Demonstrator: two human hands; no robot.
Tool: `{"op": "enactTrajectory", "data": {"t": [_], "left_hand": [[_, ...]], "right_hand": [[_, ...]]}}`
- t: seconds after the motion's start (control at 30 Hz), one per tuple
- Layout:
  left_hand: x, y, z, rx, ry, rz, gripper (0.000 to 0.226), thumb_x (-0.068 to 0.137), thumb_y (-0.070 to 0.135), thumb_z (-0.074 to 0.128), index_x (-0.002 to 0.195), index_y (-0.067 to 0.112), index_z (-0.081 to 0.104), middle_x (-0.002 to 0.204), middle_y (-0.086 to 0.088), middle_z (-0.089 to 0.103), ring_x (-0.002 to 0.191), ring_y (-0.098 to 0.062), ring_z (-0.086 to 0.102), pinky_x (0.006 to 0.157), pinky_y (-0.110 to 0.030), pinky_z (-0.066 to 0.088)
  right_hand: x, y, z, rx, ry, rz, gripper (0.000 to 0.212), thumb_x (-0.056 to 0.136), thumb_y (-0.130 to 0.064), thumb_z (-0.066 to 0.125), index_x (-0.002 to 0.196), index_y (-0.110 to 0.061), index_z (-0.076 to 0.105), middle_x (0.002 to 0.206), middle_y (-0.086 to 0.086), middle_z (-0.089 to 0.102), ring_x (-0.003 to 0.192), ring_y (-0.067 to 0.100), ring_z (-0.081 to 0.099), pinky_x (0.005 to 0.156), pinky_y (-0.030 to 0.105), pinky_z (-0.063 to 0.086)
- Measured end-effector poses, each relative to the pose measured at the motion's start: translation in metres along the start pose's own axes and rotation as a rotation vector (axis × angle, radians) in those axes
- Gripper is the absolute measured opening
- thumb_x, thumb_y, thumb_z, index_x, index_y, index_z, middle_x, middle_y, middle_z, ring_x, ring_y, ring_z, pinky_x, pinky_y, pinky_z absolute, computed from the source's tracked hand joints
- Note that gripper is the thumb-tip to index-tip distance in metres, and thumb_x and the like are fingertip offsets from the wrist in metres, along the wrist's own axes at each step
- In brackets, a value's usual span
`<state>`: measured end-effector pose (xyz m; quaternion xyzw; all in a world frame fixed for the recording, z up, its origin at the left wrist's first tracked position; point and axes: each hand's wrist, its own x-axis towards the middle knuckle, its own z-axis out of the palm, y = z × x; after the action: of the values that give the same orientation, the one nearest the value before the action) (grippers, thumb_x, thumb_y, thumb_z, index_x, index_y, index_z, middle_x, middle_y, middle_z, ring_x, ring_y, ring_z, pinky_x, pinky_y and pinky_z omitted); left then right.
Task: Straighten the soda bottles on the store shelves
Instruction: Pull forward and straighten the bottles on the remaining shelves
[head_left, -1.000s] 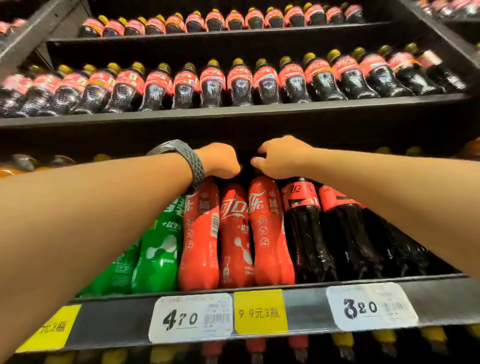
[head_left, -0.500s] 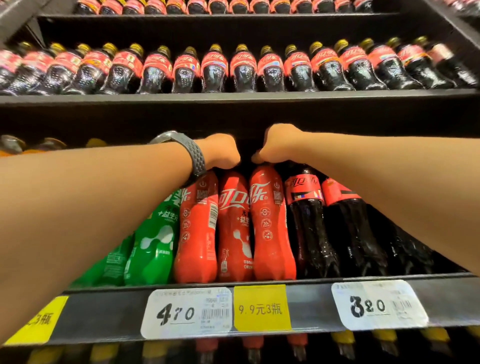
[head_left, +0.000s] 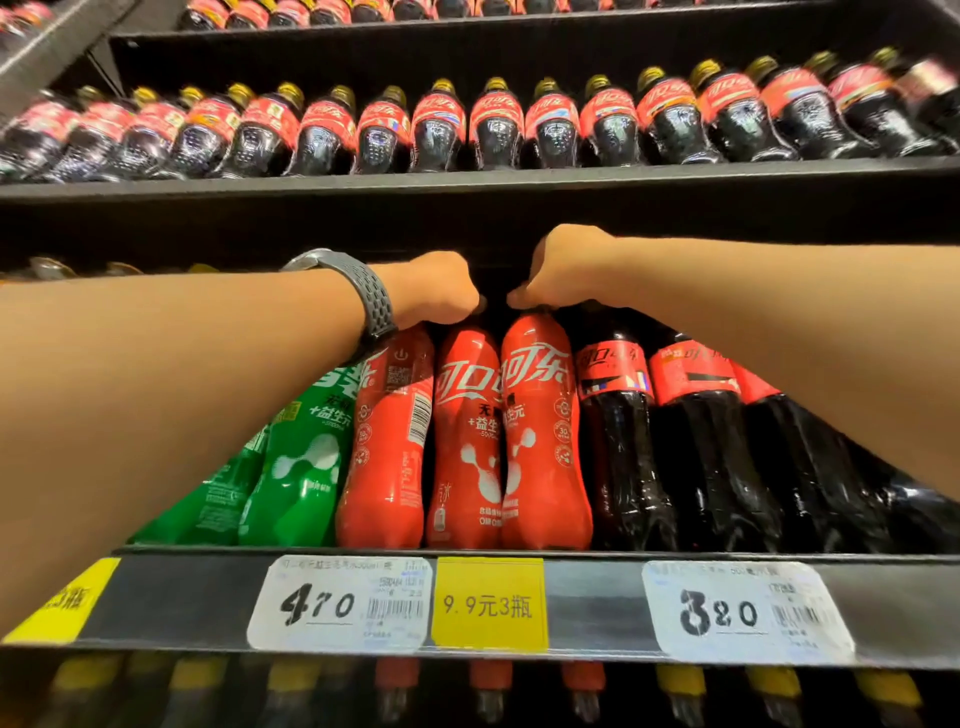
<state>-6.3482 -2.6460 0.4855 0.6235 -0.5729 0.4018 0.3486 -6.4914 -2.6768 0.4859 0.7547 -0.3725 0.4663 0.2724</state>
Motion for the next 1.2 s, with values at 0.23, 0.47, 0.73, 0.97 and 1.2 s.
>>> {"op": "enactTrajectory", "data": {"t": [0.23, 0.47, 0.73, 0.97, 1.2], "left_hand": [[0.0, -0.005, -0.003, -0.06, 0.013, 0.03, 0.039, 0.092, 0.03, 0.059, 0.119, 0.003, 0.062, 0.116, -0.016, 0.063, 0.105, -0.03, 0.059, 0.087, -0.036, 0.048], [-0.001, -0.01, -0.001, -0.086, 0.043, 0.06, 0.038, 0.09, 0.036, 0.06, 0.114, 0.007, 0.065, 0.112, -0.012, 0.065, 0.1, -0.027, 0.06, 0.079, -0.031, 0.047], [-0.007, -0.021, -0.009, -0.061, 0.023, 0.111, 0.038, 0.09, 0.041, 0.058, 0.11, 0.011, 0.069, 0.108, -0.01, 0.067, 0.099, -0.027, 0.061, 0.084, -0.033, 0.049], [-0.012, -0.048, -0.032, 0.105, 0.02, 0.132, 0.038, 0.092, 0.036, 0.055, 0.113, 0.007, 0.067, 0.117, -0.014, 0.065, 0.109, -0.031, 0.058, 0.092, -0.035, 0.047], [-0.009, -0.05, -0.029, 0.059, 0.05, 0.205, 0.039, 0.089, 0.046, 0.057, 0.111, 0.015, 0.069, 0.113, -0.007, 0.068, 0.104, -0.025, 0.06, 0.091, -0.033, 0.048]], "right_hand": [[0.004, 0.004, 0.014, 0.066, 0.016, 0.065, 0.042, 0.083, -0.033, 0.07, 0.113, -0.004, 0.065, 0.11, 0.014, 0.066, 0.101, 0.03, 0.062, 0.083, 0.033, 0.052], [0.004, -0.003, 0.02, -0.075, 0.008, 0.05, 0.04, 0.091, -0.036, 0.058, 0.118, -0.008, 0.062, 0.117, 0.011, 0.063, 0.105, 0.029, 0.06, 0.086, 0.034, 0.05], [0.005, 0.003, 0.018, -0.076, 0.03, 0.079, 0.05, 0.081, -0.044, 0.069, 0.117, -0.009, 0.065, 0.113, 0.011, 0.065, 0.103, 0.029, 0.061, 0.086, 0.034, 0.052], [0.004, 0.0, 0.017, -0.1, 0.054, 0.095, 0.057, 0.082, -0.055, 0.062, 0.113, -0.007, 0.065, 0.113, 0.013, 0.065, 0.103, 0.032, 0.06, 0.08, 0.031, 0.049], [0.005, -0.001, 0.01, 0.037, -0.012, 0.155, 0.048, 0.082, -0.038, 0.071, 0.116, -0.006, 0.064, 0.113, 0.013, 0.065, 0.102, 0.03, 0.061, 0.089, 0.036, 0.051]]}}
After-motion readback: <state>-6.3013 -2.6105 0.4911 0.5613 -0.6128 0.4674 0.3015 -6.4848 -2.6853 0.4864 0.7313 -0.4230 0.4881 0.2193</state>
